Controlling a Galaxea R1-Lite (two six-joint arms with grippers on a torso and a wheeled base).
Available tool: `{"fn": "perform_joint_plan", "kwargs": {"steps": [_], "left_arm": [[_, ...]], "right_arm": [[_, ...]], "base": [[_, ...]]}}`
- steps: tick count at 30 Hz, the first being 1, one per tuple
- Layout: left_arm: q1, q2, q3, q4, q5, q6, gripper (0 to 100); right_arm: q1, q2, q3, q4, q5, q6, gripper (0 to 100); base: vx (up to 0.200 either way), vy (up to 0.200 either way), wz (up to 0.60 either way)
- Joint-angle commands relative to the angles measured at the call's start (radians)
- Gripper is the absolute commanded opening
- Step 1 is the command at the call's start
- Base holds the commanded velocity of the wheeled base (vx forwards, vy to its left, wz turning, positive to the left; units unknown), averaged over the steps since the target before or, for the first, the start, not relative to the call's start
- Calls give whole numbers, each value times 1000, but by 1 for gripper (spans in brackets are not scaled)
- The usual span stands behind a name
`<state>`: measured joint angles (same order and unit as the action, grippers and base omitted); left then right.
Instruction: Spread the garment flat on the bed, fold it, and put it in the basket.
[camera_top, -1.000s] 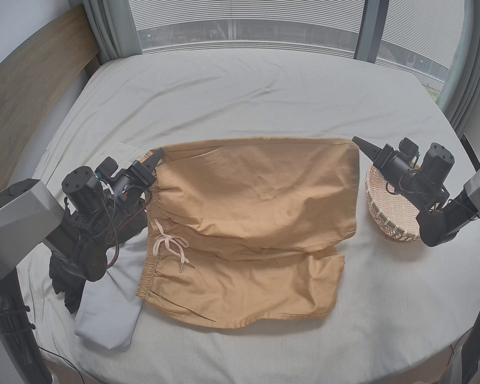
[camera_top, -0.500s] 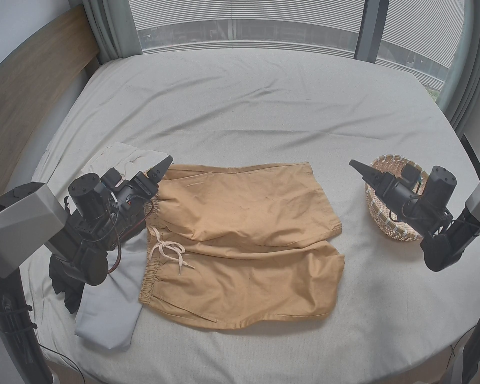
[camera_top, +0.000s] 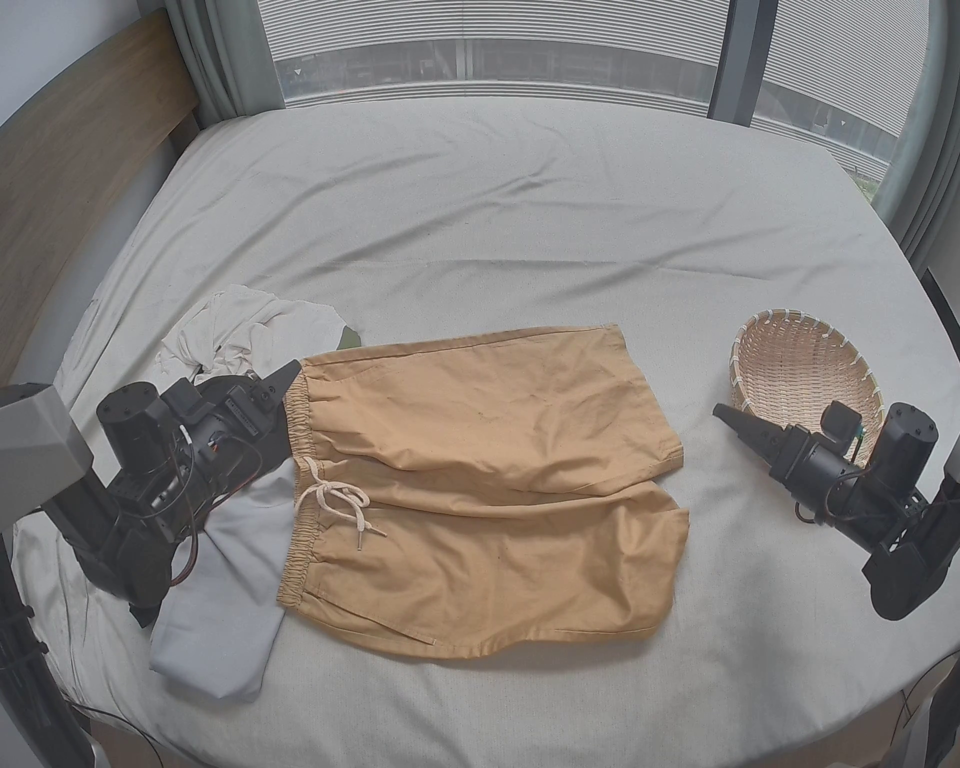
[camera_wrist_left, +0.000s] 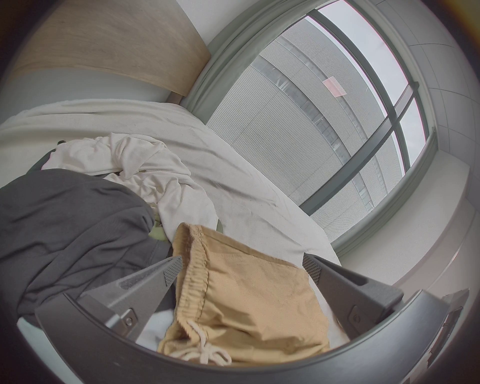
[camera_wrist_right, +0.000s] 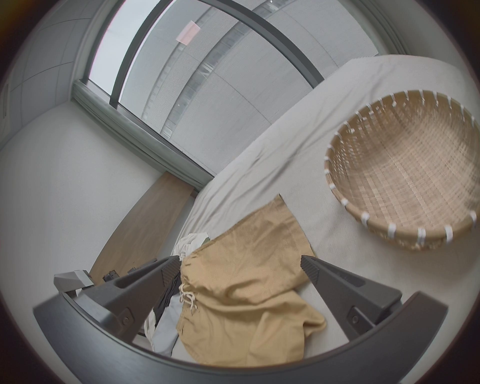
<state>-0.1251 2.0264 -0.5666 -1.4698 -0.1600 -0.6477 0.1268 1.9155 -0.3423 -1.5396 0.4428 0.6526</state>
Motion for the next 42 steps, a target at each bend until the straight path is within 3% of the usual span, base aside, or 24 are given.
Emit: {"fn": "perform_joint_plan", "kwargs": {"steps": [1,5,21,42], "left_arm": [[-50,-83,163,-70,-21,2,100],[-82,-90,271,-81,-42,46,100],[-140,-81,289,-81,-41,49,100],[-137,-87,294,-83,-36,49,100]], "right_arm": [[19,3,88,-2,-1,2,100],[20,80,135,-2,-9,6,100],[100,231,166,-2,-29,-51,100],[238,350,141,-5,-52,-91,100]], "base": [[0,0,0],[0,0,0],[0,0,0],[0,0,0]]}}
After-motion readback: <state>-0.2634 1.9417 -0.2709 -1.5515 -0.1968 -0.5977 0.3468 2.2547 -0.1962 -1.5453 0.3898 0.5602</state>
